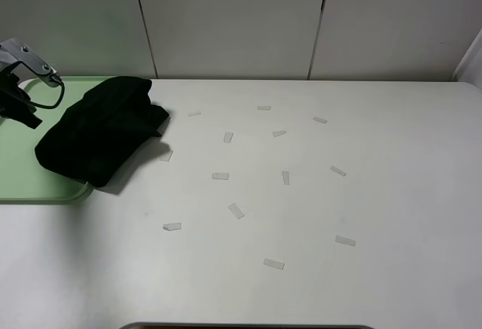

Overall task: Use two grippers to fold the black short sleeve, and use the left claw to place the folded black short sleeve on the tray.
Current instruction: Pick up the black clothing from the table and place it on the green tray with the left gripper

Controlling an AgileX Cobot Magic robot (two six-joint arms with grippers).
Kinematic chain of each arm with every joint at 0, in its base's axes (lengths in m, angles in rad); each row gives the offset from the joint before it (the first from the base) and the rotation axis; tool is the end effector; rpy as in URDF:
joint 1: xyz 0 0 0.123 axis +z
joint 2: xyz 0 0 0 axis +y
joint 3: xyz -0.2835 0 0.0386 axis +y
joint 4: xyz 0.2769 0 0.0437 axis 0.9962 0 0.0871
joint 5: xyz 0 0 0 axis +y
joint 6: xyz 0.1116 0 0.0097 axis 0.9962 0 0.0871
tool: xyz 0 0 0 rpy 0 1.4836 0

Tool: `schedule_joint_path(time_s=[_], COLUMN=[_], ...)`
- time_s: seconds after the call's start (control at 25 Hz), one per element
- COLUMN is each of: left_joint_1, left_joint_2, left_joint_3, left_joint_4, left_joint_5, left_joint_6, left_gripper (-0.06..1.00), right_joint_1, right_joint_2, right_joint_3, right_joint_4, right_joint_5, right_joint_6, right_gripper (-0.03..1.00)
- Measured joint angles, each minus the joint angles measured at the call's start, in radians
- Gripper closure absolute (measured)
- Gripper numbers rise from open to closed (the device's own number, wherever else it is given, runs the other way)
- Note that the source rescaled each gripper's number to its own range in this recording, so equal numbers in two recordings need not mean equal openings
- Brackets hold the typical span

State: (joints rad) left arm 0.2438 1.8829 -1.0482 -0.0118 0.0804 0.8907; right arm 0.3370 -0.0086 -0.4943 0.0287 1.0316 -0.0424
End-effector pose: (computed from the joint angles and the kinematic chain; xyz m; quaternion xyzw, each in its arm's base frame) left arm 0.4055 0.1008 0.1225 0.2911 0.8852 0.1929 0.3075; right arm 0.0359 0.0155 0.2830 -0.1596 0.8295 0.0927 0.5272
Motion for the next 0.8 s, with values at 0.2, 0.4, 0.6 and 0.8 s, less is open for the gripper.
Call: schedule_joint_path(time_s=[0.2, 0.4, 0.6, 0.8], left_joint_1=[0.0, 0.0, 0.0, 0.0], left_joint_2=[0.0, 0.0, 0.0, 0.0], left_joint_3=[0.0, 0.0, 0.0, 0.0], left_joint_4=[0.0, 0.0, 0.0, -0.002], left_joint_5=[0.0, 0.0, 0.0, -0.044], left_joint_6=[0.0, -0.022, -0.11, -0.206], left_gripper=[0.78, 0.76, 0.5, 0.13], right_joint_1=[0.0, 0.0, 0.0, 0.0], right_joint_2=[0.0, 0.0, 0.0, 0.0], right_joint_3=[0.0, 0.0, 0.0, 0.0], right_joint_4=[0.0, 0.0, 0.0, 0.0], right_joint_5=[0.0, 0.0, 0.0, 0.0], right_joint_6=[0.0, 0.0, 0.0, 0.0], right_gripper=[-0.03, -0.03, -0.03, -0.03])
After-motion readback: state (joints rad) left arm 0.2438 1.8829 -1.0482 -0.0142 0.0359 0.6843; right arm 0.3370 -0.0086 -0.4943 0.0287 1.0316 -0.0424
